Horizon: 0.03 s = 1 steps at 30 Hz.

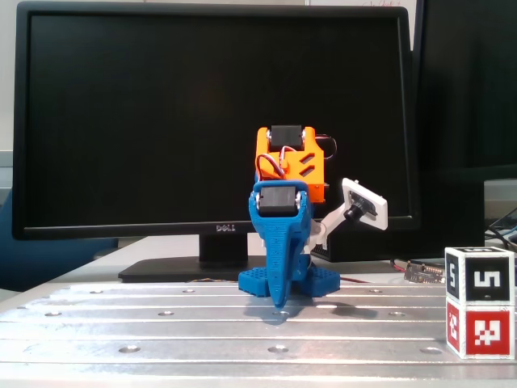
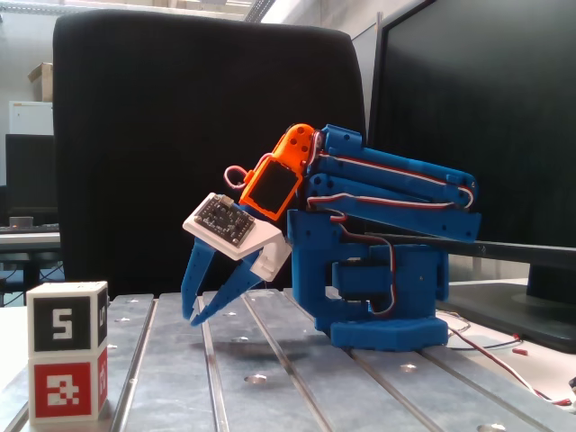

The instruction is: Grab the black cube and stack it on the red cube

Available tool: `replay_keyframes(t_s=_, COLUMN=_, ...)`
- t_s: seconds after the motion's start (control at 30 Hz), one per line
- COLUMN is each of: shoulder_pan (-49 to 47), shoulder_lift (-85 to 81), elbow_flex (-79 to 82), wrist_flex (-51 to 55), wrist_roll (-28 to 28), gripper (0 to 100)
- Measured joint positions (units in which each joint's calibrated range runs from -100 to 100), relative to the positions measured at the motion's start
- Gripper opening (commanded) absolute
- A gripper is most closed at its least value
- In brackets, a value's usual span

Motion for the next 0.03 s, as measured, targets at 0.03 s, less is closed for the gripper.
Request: replay_keyframes(t_s=0.03, shoulder_pan=0.1, shoulder_lift=0.0, elbow_flex=0.0, wrist_flex=0.0, wrist_roll=0.0, gripper=1)
